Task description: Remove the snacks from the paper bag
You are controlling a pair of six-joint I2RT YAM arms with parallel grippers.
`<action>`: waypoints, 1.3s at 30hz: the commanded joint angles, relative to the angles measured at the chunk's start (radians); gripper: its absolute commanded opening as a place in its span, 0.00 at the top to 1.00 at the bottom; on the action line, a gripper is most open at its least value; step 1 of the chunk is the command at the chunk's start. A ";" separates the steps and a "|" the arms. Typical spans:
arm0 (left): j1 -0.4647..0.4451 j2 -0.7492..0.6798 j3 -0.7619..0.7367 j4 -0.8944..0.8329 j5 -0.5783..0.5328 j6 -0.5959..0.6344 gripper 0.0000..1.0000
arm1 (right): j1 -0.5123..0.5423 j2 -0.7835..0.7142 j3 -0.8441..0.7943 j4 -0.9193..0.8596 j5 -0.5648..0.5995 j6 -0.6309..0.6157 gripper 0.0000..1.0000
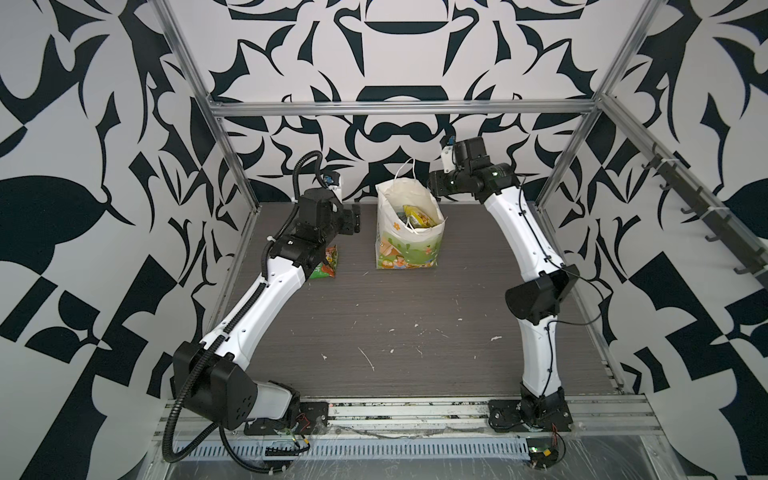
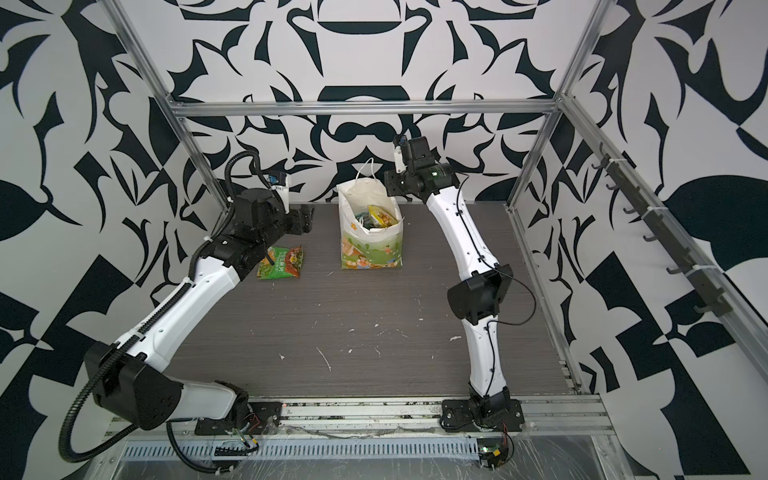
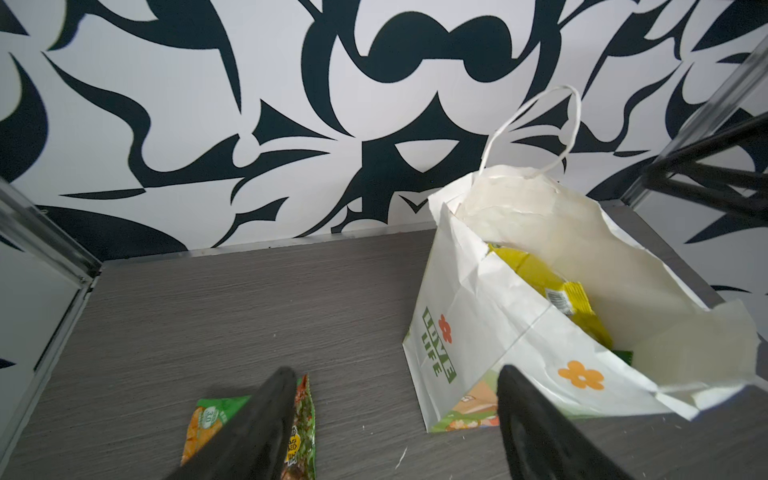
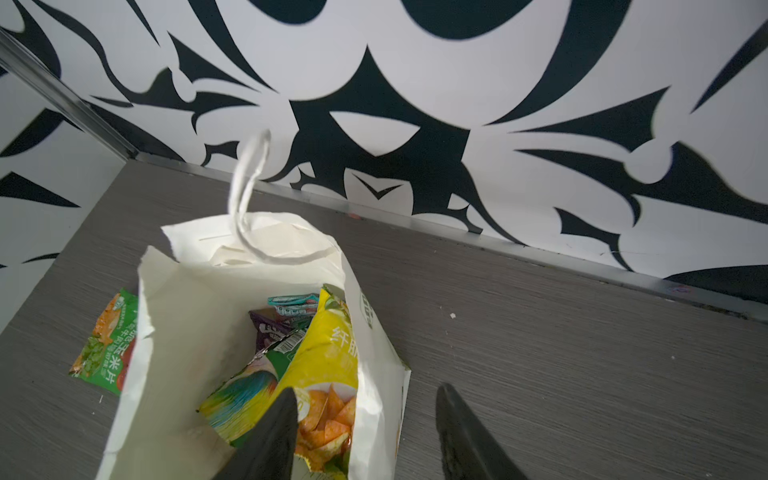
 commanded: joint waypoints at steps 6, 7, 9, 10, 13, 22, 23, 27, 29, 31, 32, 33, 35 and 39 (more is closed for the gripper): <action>-0.001 0.002 -0.019 -0.020 0.042 0.019 0.21 | -0.001 0.014 0.008 0.063 -0.075 -0.181 0.44; -0.001 0.002 -0.024 -0.016 0.052 0.023 0.21 | -0.001 0.021 0.002 0.080 -0.079 -0.199 0.44; -0.001 0.003 -0.029 -0.007 0.068 0.023 0.21 | 0.000 0.051 0.025 0.097 -0.082 -0.223 0.44; -0.002 0.004 -0.032 -0.003 0.073 0.023 0.21 | -0.001 0.071 0.058 0.102 -0.086 -0.232 0.45; -0.001 0.015 -0.028 0.001 0.080 0.018 0.21 | -0.006 0.132 0.129 0.131 -0.116 -0.248 0.45; -0.001 0.039 -0.009 -0.014 0.101 0.020 0.21 | -0.021 0.212 0.178 0.241 -0.180 -0.250 0.57; 0.000 0.040 -0.007 -0.016 0.101 0.021 0.21 | -0.022 0.212 0.180 0.243 -0.185 -0.250 0.63; -0.002 0.044 -0.002 -0.019 0.100 0.024 0.21 | -0.022 0.197 0.170 0.242 -0.191 -0.243 0.91; -0.002 0.044 -0.002 -0.016 0.100 0.024 0.21 | -0.022 0.178 0.154 0.242 -0.187 -0.239 0.92; -0.002 0.047 0.003 -0.016 0.100 0.026 0.21 | -0.022 0.151 0.133 0.239 -0.187 -0.240 1.00; -0.002 0.047 0.003 -0.018 0.101 0.025 0.21 | -0.022 0.139 0.123 0.237 -0.187 -0.239 1.00; -0.001 0.048 0.007 -0.018 0.096 0.025 0.21 | -0.021 0.125 0.110 0.236 -0.188 -0.238 1.00; -0.001 0.049 0.005 -0.016 0.093 0.025 0.21 | -0.021 0.096 0.083 0.236 -0.190 -0.239 1.00; -0.002 0.044 0.001 -0.019 0.092 0.034 0.21 | -0.019 0.042 0.005 0.231 -0.191 -0.250 1.00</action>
